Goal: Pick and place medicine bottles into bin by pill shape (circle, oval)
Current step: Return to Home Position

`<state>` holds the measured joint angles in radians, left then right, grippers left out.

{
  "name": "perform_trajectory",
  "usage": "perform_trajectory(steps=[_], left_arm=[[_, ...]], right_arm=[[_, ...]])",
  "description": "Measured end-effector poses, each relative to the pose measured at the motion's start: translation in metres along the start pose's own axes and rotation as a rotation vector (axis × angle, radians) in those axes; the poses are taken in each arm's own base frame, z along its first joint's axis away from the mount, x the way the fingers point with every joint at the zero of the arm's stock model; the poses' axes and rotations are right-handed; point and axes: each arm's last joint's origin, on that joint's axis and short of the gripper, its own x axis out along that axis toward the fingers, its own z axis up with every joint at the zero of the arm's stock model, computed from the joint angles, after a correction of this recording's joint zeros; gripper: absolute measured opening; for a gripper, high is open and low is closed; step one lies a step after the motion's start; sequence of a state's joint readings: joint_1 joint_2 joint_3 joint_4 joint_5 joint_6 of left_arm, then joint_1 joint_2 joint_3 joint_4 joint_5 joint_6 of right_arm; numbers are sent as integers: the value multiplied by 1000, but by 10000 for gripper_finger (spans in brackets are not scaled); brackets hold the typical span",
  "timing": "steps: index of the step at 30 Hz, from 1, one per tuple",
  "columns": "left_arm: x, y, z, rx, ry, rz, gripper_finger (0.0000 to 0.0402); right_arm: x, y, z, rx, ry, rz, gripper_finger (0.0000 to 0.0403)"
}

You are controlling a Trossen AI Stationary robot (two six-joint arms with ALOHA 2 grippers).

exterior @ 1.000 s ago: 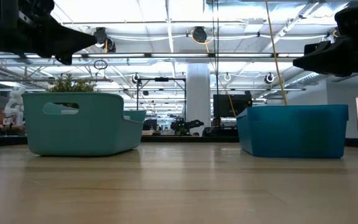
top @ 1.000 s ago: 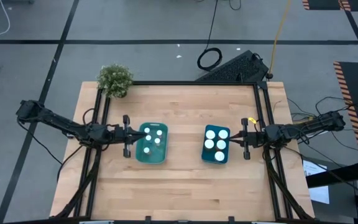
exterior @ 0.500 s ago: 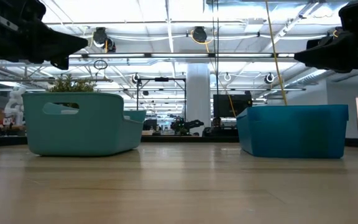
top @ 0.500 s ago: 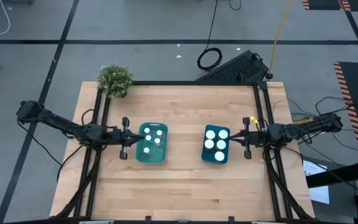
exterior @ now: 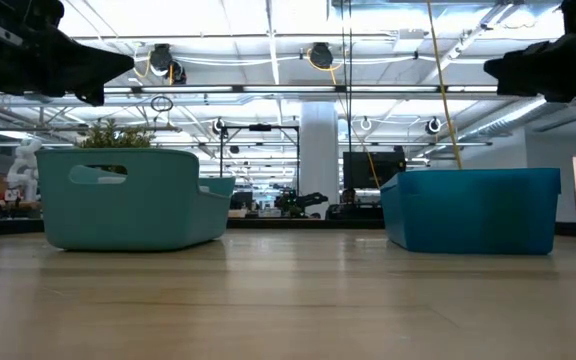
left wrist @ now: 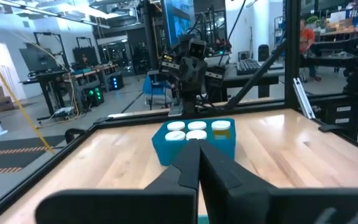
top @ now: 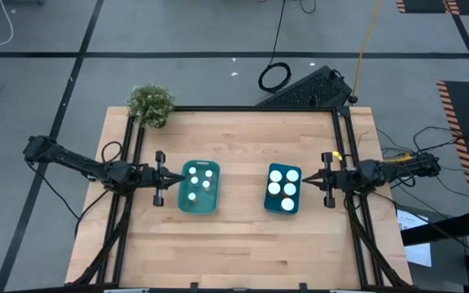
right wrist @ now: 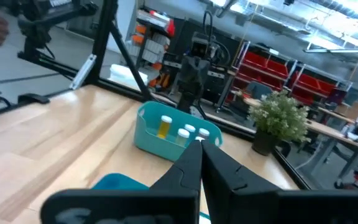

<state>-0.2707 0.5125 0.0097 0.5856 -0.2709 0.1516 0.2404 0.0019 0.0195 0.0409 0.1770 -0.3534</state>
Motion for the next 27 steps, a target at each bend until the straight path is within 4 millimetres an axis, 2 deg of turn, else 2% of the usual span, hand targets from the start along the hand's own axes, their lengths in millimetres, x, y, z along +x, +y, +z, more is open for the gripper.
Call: perform_trajectory(steps=[11, 27], left_arm=[[-2, 1, 3, 40, -21, 6, 8], [-2, 1, 3, 52, -28, 12, 3]], right_arm=[[1, -8, -3, -15, -4, 12, 0], [1, -21, -8, 68, 35, -123, 0]])
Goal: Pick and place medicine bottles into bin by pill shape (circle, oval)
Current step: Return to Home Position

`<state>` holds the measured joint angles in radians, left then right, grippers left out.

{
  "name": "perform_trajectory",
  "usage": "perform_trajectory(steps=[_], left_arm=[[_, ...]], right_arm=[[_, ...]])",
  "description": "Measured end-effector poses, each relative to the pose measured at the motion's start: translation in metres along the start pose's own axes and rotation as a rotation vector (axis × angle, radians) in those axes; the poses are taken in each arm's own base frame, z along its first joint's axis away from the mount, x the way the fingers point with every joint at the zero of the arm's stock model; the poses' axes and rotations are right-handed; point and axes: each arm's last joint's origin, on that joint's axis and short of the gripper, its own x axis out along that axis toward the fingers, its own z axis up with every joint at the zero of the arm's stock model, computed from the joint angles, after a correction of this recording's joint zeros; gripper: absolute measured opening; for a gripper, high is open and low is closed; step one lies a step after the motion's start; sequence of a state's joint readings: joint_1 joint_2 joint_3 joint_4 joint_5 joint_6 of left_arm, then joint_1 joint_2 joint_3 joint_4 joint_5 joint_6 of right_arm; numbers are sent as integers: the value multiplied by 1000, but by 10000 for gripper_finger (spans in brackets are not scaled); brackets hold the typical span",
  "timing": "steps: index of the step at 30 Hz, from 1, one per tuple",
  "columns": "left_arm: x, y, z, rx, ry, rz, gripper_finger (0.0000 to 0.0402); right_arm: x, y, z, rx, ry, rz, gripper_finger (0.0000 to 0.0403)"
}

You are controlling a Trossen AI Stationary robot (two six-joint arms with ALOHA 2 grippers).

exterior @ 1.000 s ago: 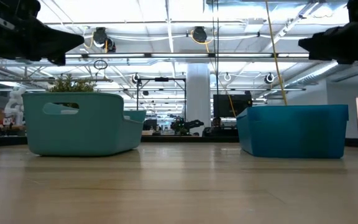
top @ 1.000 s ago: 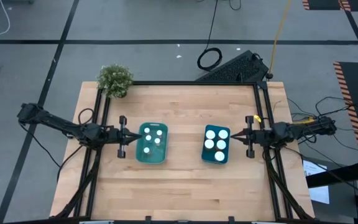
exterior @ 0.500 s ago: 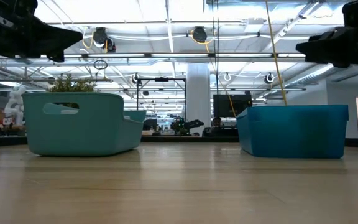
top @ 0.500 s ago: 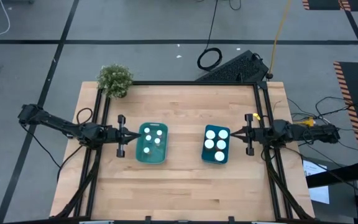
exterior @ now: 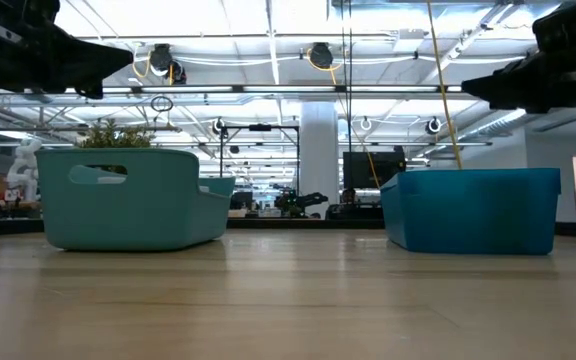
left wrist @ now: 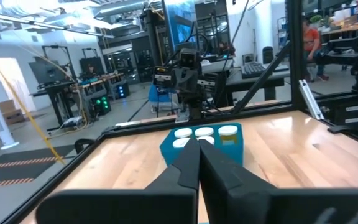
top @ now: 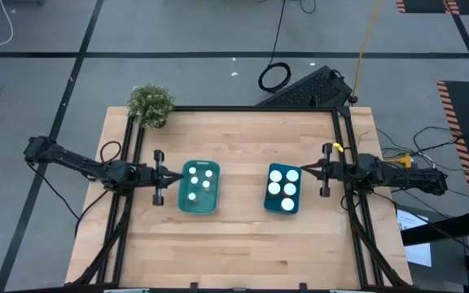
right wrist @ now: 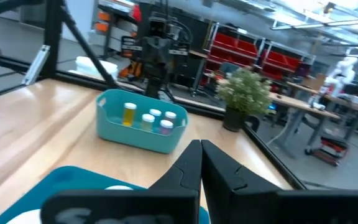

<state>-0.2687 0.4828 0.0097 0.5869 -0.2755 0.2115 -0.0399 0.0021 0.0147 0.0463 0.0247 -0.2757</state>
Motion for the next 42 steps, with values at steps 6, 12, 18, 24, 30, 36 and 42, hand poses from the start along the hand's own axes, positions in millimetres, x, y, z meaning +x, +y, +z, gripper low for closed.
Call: perform_trajectory(steps=[6, 12, 18, 24, 30, 36, 42], left_arm=[[-1, 0, -1, -5, 14, 14, 4], [-4, 1, -2, -38, 34, 8, 5], [-11, 2, -2, -19, 36, -26, 4], [-20, 5, 0, -3, 9, -23, 3], [-27, 7, -1, 4, 15, -25, 2], [-29, 9, -5, 16, 43, -32, 2], [-28, 14, -6, 42, 42, -51, 2]], right_arm=[[0, -1, 0, 2, 5, -25, 0], [0, -1, 0, 2, 6, -26, 0], [0, -1, 0, 2, 6, -26, 0], [0, -1, 0, 2, 6, -25, 0], [0, -1, 0, 2, 6, -26, 0], [0, -1, 0, 2, 6, -25, 0], [0, -1, 0, 2, 7, -25, 0]])
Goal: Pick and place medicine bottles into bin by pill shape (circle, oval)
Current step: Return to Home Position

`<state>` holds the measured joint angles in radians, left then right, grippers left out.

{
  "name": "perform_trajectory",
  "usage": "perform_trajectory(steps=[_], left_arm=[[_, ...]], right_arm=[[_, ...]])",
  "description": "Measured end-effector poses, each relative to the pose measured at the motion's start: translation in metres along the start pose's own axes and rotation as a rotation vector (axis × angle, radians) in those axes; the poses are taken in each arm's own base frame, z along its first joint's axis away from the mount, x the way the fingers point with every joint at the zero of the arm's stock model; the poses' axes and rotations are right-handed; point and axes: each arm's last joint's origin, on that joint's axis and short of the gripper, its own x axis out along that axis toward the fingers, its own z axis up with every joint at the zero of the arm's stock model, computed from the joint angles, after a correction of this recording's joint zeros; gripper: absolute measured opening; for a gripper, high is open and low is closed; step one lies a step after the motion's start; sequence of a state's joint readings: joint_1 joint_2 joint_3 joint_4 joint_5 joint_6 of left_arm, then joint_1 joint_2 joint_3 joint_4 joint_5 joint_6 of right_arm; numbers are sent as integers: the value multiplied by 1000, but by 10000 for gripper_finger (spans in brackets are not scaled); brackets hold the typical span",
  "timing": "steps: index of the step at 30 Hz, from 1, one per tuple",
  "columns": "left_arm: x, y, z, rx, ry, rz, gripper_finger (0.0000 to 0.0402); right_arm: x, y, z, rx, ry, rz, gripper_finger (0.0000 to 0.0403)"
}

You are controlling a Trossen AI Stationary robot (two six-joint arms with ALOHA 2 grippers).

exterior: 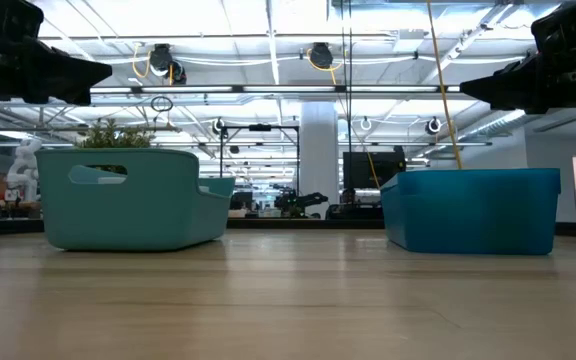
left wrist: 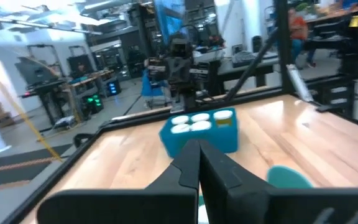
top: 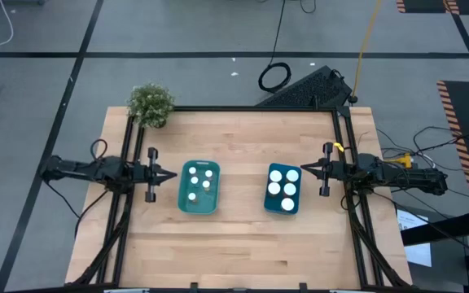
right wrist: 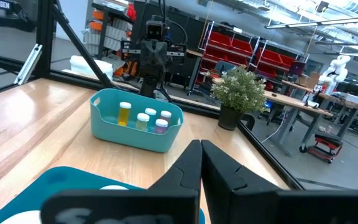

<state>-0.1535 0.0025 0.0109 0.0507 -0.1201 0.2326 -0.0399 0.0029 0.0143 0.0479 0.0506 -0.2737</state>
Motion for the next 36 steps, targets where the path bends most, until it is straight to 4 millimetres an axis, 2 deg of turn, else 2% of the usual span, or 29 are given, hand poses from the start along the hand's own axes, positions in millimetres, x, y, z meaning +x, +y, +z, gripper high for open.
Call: perform_trajectory(steps=[7, 15, 26, 36], left_arm=[[0, 7, -4, -34, 25, -4, 2], [0, 12, -6, -46, 50, 69, 15], [0, 13, -5, -50, 45, 92, 3], [0, 13, -6, -51, 44, 93, 32]], right_arm=[[0, 0, 0, 0, 0, 0, 0], [0, 0, 0, 0, 0, 0, 0], [0, 0, 0, 0, 0, 0, 0], [0, 0, 0, 0, 0, 0, 0]])
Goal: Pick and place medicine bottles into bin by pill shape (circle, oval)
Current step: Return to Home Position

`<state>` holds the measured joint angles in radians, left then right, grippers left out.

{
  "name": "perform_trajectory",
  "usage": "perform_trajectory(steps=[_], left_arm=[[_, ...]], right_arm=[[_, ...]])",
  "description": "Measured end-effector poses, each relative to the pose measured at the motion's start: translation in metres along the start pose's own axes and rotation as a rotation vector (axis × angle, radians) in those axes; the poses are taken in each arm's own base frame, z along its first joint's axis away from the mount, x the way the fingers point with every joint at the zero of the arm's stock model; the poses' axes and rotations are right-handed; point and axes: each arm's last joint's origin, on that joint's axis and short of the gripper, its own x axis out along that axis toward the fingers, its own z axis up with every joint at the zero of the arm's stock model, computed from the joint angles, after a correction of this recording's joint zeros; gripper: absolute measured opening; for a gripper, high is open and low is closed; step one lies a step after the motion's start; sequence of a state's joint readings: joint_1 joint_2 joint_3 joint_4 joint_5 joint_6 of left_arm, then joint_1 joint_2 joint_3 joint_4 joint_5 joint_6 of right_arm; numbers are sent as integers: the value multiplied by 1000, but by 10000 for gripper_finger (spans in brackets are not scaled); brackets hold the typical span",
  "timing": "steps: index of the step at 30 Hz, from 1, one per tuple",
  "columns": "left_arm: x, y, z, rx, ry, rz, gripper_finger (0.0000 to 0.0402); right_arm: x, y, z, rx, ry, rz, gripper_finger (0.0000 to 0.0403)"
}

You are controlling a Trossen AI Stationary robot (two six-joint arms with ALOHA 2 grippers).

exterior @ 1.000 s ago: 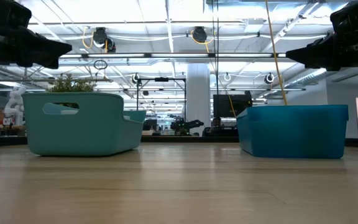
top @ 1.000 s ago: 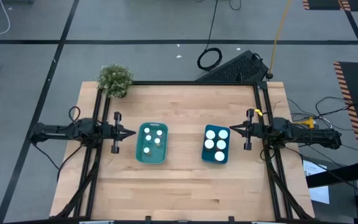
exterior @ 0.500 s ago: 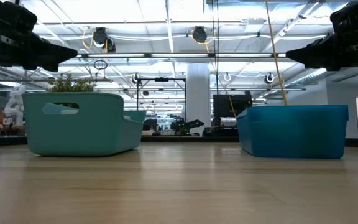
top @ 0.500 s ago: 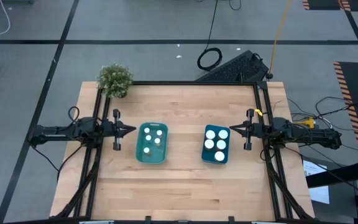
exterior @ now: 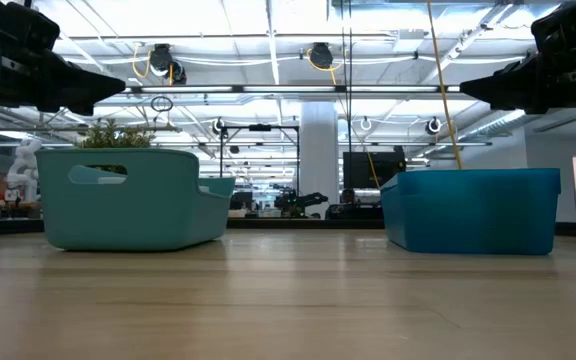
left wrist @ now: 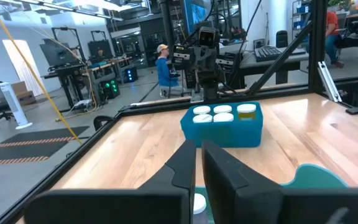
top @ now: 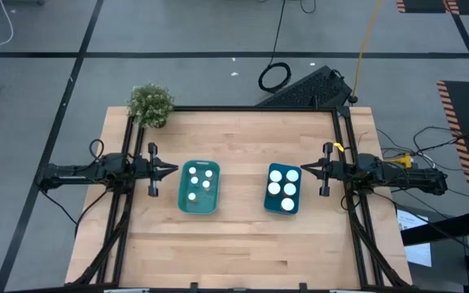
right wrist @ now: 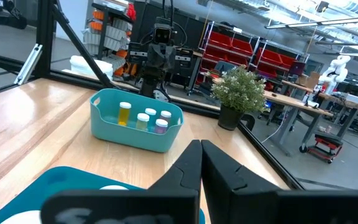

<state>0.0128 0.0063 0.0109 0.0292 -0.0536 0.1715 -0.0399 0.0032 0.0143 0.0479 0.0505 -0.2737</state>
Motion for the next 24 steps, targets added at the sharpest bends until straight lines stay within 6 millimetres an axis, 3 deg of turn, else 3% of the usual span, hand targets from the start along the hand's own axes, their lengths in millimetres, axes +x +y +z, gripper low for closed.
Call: perform_trajectory(steps=[17, 24], left_arm=[[0, 0, 0, 0, -1, 0, 3], [0, 0, 0, 0, -1, 1, 27]], right_arm=[[0, 0, 0, 0, 0, 0, 0], [0, 0, 0, 0, 0, 0, 0]])
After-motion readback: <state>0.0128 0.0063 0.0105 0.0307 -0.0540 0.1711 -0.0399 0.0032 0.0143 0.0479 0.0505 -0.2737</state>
